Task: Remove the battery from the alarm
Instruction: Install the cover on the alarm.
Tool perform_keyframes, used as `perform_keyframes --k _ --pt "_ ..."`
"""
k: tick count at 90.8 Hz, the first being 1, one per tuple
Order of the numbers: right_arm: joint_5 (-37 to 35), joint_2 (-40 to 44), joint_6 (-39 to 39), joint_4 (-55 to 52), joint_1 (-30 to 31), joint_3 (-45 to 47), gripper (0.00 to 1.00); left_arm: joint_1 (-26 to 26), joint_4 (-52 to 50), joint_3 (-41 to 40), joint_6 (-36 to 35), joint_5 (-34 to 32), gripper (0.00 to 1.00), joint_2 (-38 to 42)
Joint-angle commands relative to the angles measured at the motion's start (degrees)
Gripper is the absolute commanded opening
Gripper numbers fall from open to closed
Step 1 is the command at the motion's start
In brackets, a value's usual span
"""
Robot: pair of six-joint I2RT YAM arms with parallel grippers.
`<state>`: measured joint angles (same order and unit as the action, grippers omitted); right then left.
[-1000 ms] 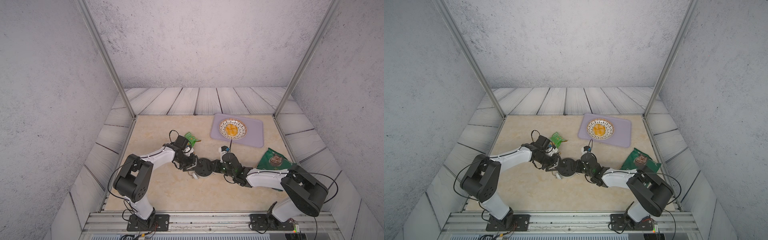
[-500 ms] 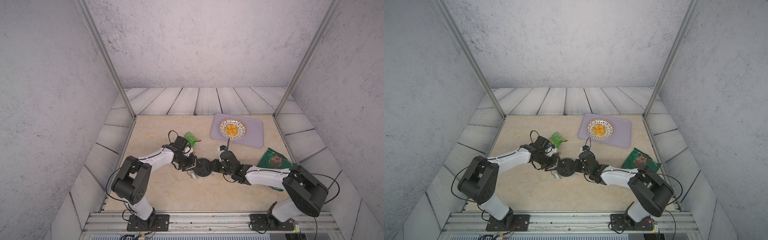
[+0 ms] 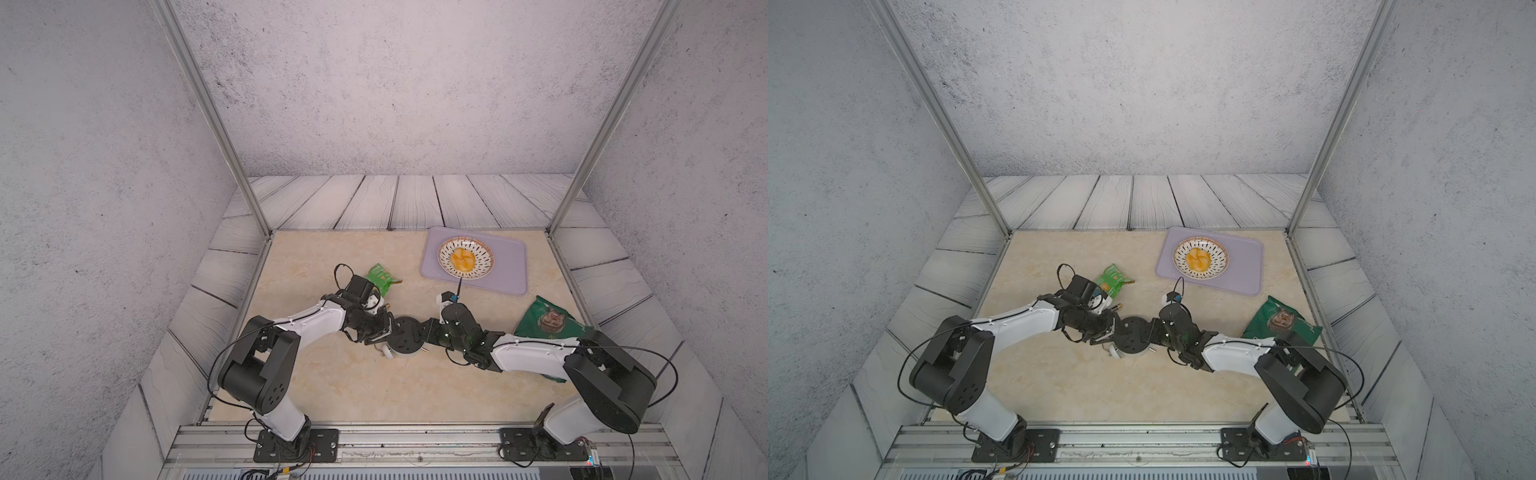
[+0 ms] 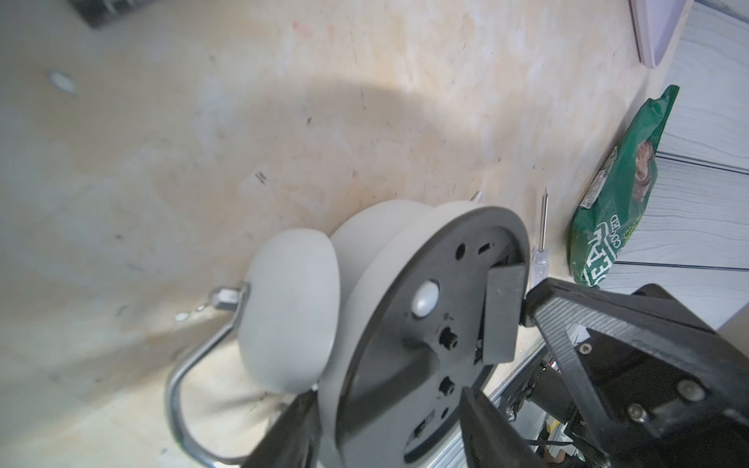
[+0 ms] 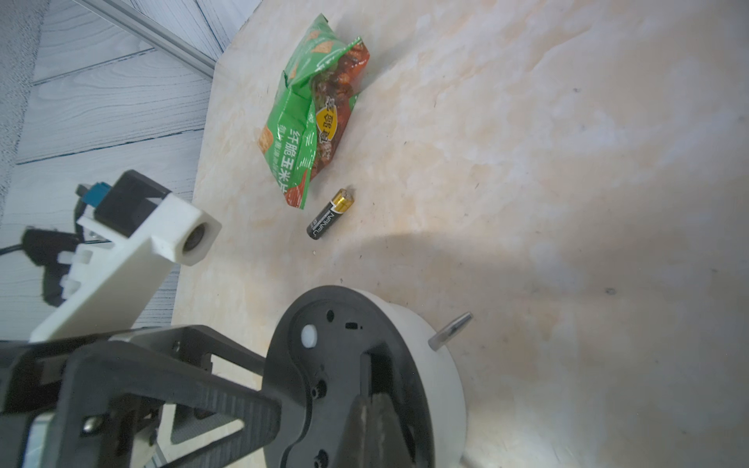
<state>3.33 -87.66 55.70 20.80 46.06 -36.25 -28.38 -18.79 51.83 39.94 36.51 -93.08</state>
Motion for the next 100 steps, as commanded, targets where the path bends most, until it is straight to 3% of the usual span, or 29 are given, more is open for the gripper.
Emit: perform_keyframes --k 1,23,51,100 --pt "0.88 -1.94 -0.03 1.53 0.48 1.01 0.00 -0.56 1.85 -1.14 2.51 1.07 0.60 1.09" --pt "1.02 -2.04 -0.90 1.04 0.95 1.24 0.00 -1.61 4.33 -2.21 4.94 1.66 0.60 1.10" --pt "0.98 -1.08 -4.69 -2.98 0.98 0.23 0.00 -1.59 1.12 -1.45 2.34 -0.28 0.62 1.65" --pt "-0.90 2.12 -10.32 -11.61 0.97 -3.36 0.17 -1.59 -3.00 0.02 -0.48 -2.33 0.64 3.80"
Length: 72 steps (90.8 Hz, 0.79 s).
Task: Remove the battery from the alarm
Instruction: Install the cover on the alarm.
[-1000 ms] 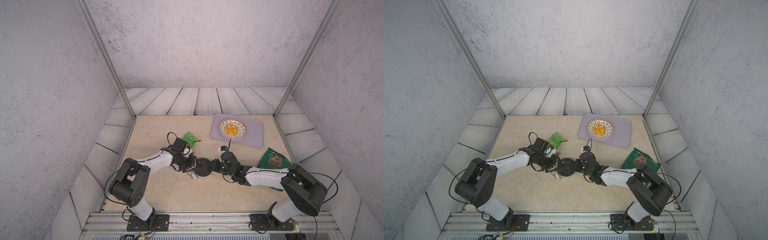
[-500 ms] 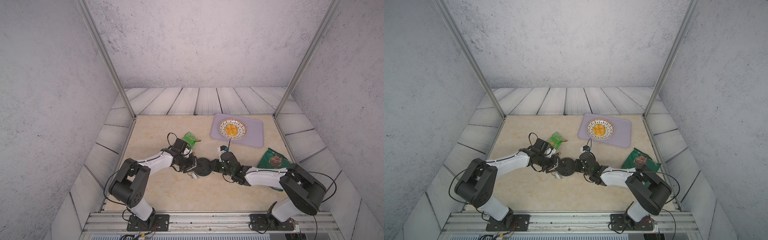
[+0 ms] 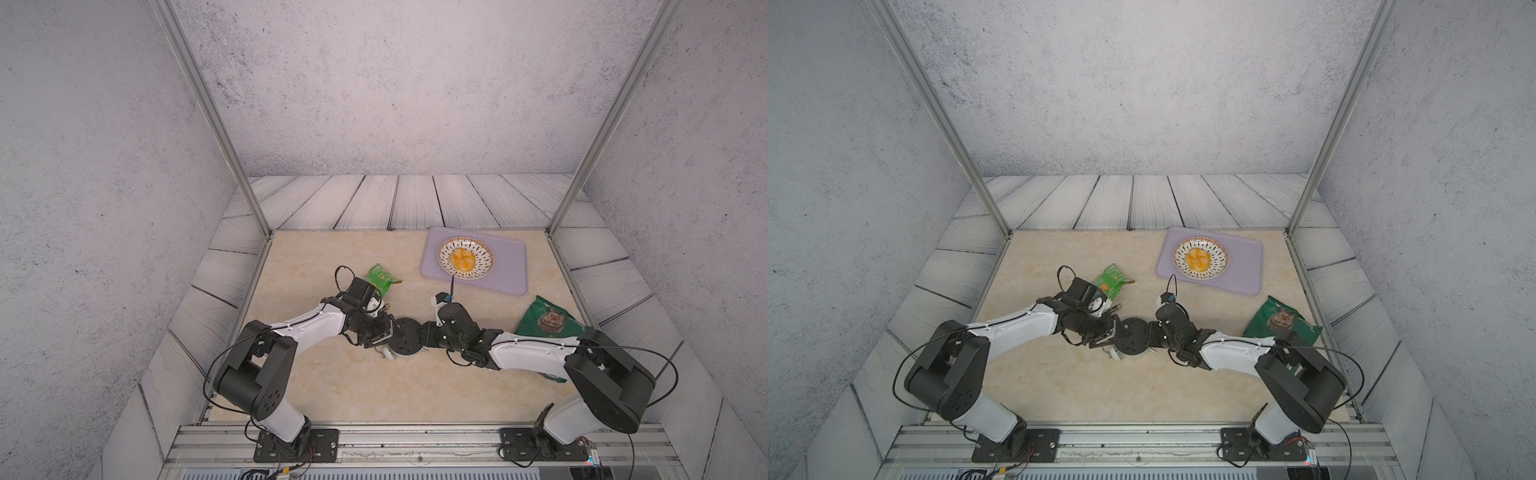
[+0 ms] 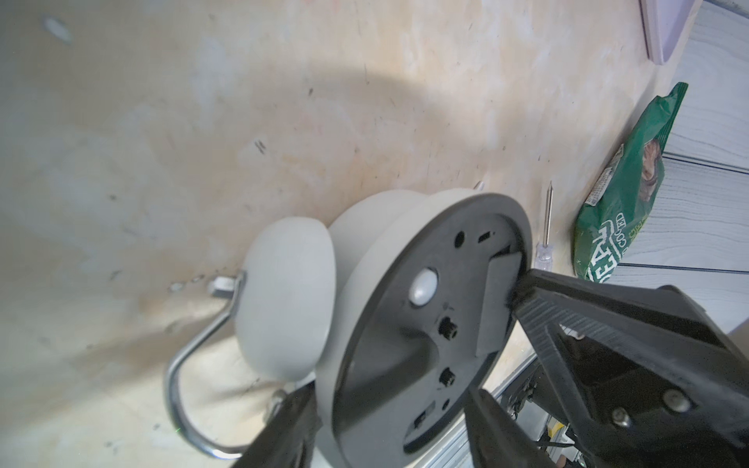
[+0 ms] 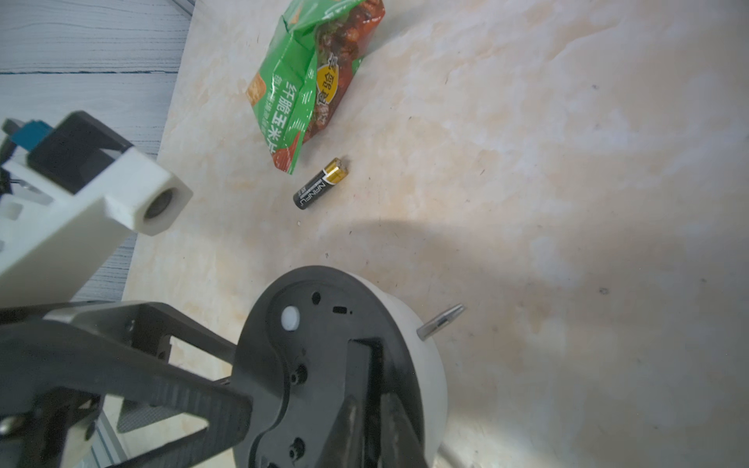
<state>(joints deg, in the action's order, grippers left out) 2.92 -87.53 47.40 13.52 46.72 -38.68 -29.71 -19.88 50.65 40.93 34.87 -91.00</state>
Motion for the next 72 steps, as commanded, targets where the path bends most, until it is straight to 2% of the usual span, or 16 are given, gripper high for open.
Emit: perform_keyframes --k 1,40,44,54,61,72 --pt "-0.38 2.00 -2.03 -4.40 0.26 -1.04 0.17 -0.21 -1.96 1.25 -1.42 -0.69 0.64 1.76" --pt "-0.11 4.98 -8.87 -17.00 0.35 -9.18 0.29 -0.23 -7.62 4.11 -5.59 -3.05 0.67 4.40" --pt "-0.72 4.96 -9.26 -19.15 0.26 -10.37 0.32 -0.18 -8.44 4.70 -6.26 -3.45 0.67 4.97" --pt "-3.53 4.31 -8.71 -24.04 -0.56 -11.38 0.48 -0.10 -10.80 5.57 -9.07 -6.16 0.68 6.59" --pt "1.61 3.16 -7.14 -22.18 -3.49 -9.30 0.50 0.24 -11.39 5.27 -10.03 -6.65 0.68 5.88" --pt "12.12 0.38 -5.15 -15.87 -6.35 -7.11 0.50 0.27 -10.88 5.76 -11.63 -3.04 0.66 2.41"
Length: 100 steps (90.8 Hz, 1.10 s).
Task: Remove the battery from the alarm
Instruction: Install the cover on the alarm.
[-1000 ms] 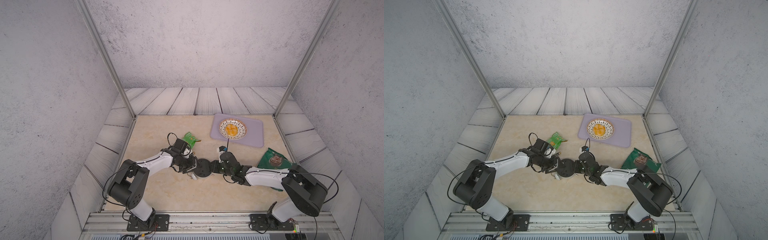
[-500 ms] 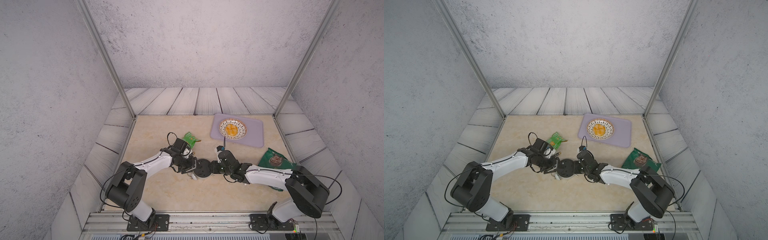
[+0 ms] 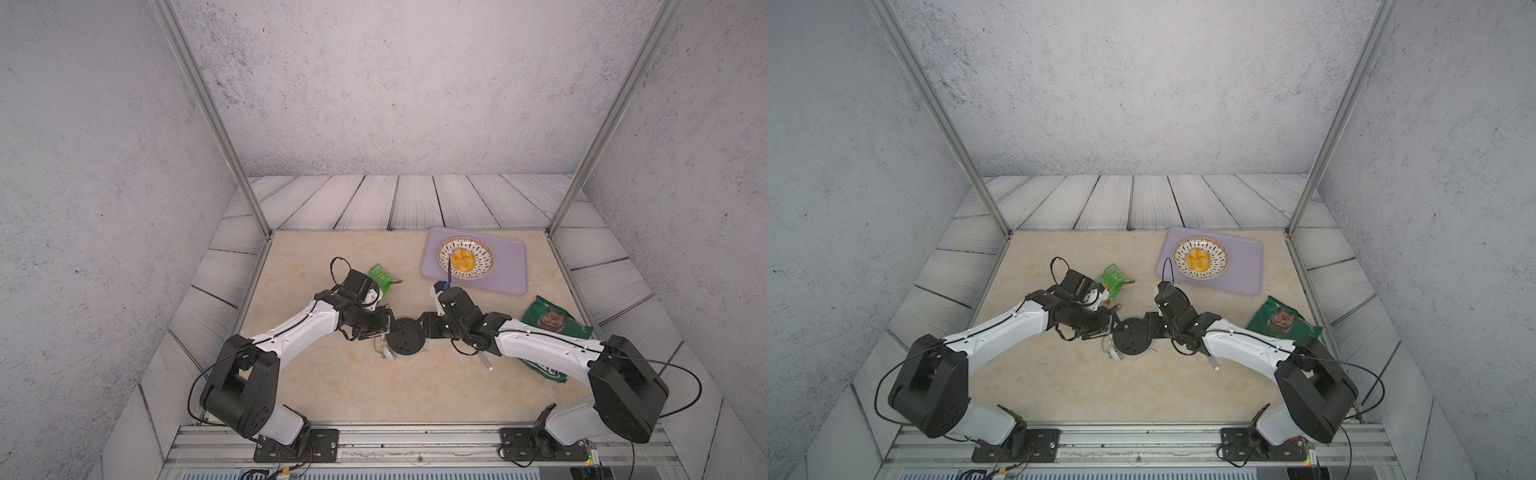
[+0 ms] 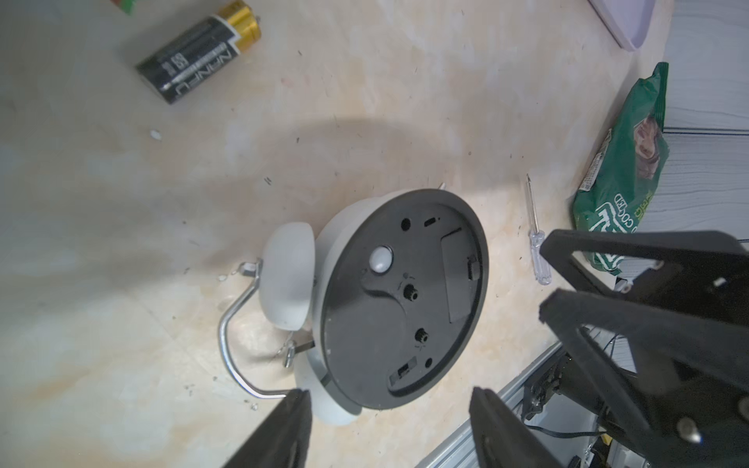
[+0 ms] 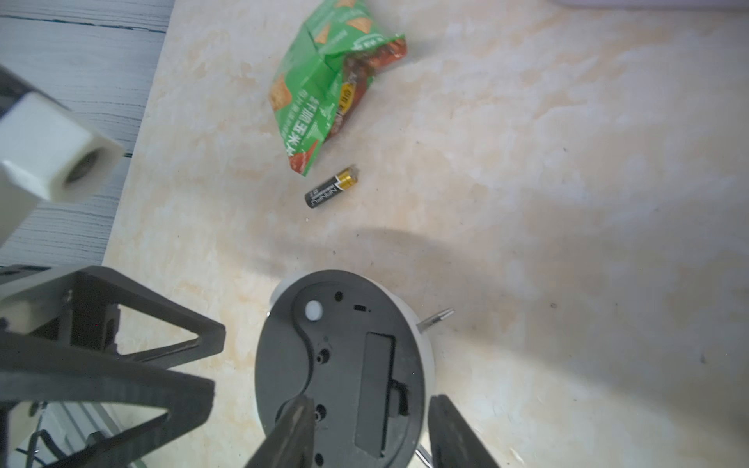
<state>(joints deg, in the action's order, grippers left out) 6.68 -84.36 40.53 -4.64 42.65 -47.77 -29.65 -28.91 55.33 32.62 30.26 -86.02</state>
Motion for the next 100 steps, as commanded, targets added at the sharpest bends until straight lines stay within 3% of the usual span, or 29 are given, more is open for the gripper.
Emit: perform_keyframes --k 1,17,38,56,66,75,91,100 --pt "8.84 -3.16 1.69 2.68 -2.30 1.94 0.50 0.12 -1.68 1.09 -3.43 1.87 0.65 -2.84" --pt "11.66 -7.20 3.22 6.25 -2.85 1.14 0.49 0.03 -0.27 1.38 -3.70 3.59 0.63 -6.30" --pt "14.78 -12.82 4.89 9.86 -3.97 1.34 0.41 -0.01 0.58 1.77 -3.83 4.27 0.63 -8.11" --pt "19.02 -20.28 8.60 16.66 -4.92 7.33 0.19 0.17 1.63 1.34 -3.84 4.52 0.62 -8.43" --pt "22.83 -21.78 9.05 20.20 -5.65 8.55 0.16 0.90 2.41 0.92 -3.58 5.66 0.63 -7.26" --pt "23.89 -18.24 6.37 16.03 -5.97 5.68 0.21 3.30 2.14 0.11 -3.32 6.28 0.64 -3.53" --pt "17.93 -8.29 -4.99 0.11 -6.13 -4.90 0.43 11.17 1.57 -5.66 -1.04 4.71 0.66 4.02" --pt "14.58 -3.88 -10.73 -4.15 -6.14 -6.98 0.60 13.48 4.04 -9.09 0.85 8.46 0.55 1.86"
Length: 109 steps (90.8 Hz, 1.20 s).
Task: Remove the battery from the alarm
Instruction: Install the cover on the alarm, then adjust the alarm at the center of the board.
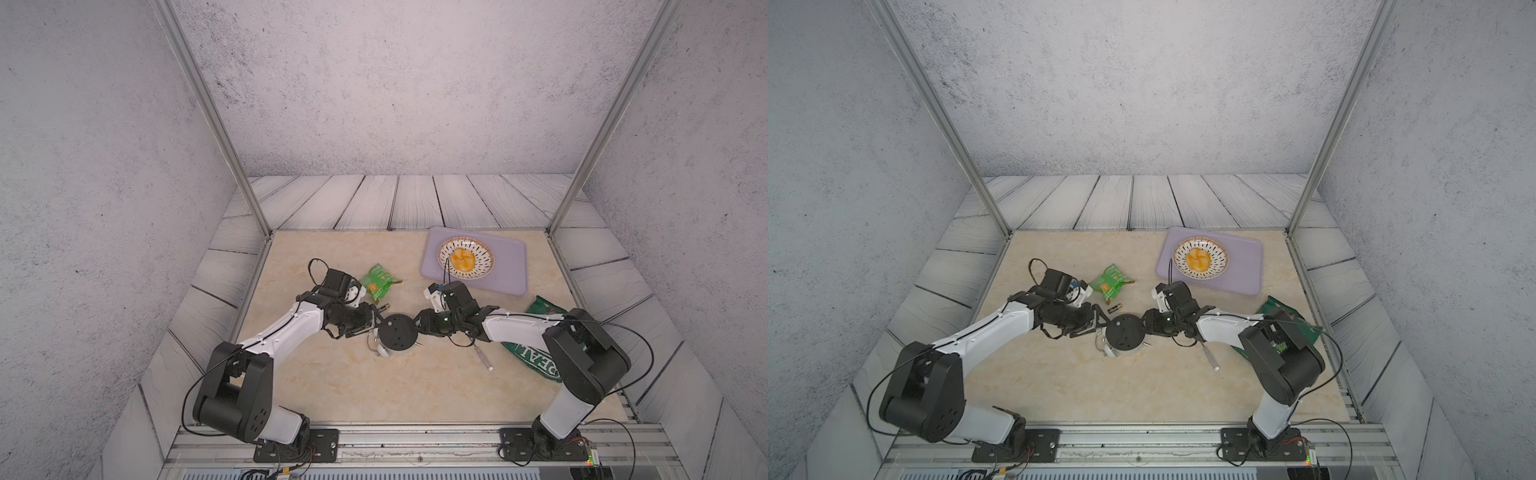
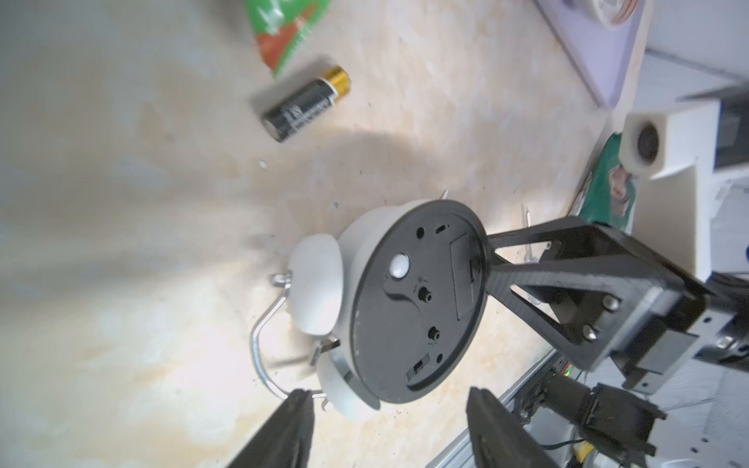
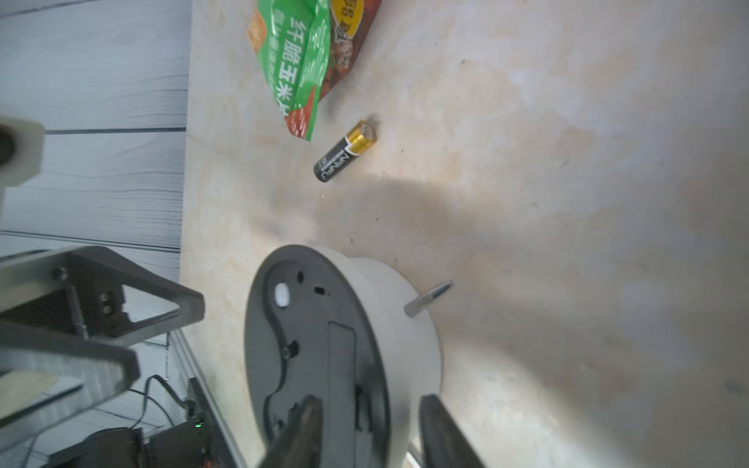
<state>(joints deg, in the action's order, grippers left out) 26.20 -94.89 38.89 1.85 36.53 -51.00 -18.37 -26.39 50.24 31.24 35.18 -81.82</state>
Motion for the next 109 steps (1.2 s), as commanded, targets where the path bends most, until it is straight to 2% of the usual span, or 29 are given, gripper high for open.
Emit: perform_keyframes --k 1,7,12,36,58,73,83,92,99,109 --pt "-5.19 7.14 -9.71 -10.86 0.00 -3.79 0.61 2.38 2.01 -4.18 2.45 4.05 0.54 -2.80" --pt "-5.89 9.47 -12.80 -11.85 0.11 -3.68 0.69 2.74 3.66 -4.88 3.59 5.19 0.39 -6.05" --pt "-6.02 11.09 -15.24 -12.50 0.23 -3.23 0.72 2.78 4.83 -4.89 4.25 5.12 0.34 -8.04" --pt "-4.90 15.35 -17.64 -12.81 1.00 -1.22 0.73 3.79 5.08 -5.20 4.16 3.87 0.33 -13.53" --pt "-6.27 16.23 -18.27 -12.68 1.64 0.45 0.73 4.84 5.03 -6.36 4.16 3.27 0.39 -9.22" --pt "-8.32 16.39 -20.68 -8.15 2.87 2.87 0.72 4.58 10.62 -6.08 6.84 10.79 0.24 -17.83" --pt "-10.57 16.54 -25.55 -4.68 4.92 4.83 0.72 4.57 13.23 -6.19 8.25 14.10 0.14 -20.69" --pt "-13.92 16.86 -31.77 -1.07 7.31 7.27 0.74 4.57 13.03 -5.41 9.59 15.82 0.04 -18.77" --pt "-18.94 17.27 -37.04 4.38 10.25 10.49 0.75 4.57 10.41 -3.76 10.05 16.31 0.01 -15.76" --pt "-25.20 16.79 -45.88 18.54 14.45 17.51 0.80 4.34 4.51 -0.88 8.34 14.96 0.00 -11.21"
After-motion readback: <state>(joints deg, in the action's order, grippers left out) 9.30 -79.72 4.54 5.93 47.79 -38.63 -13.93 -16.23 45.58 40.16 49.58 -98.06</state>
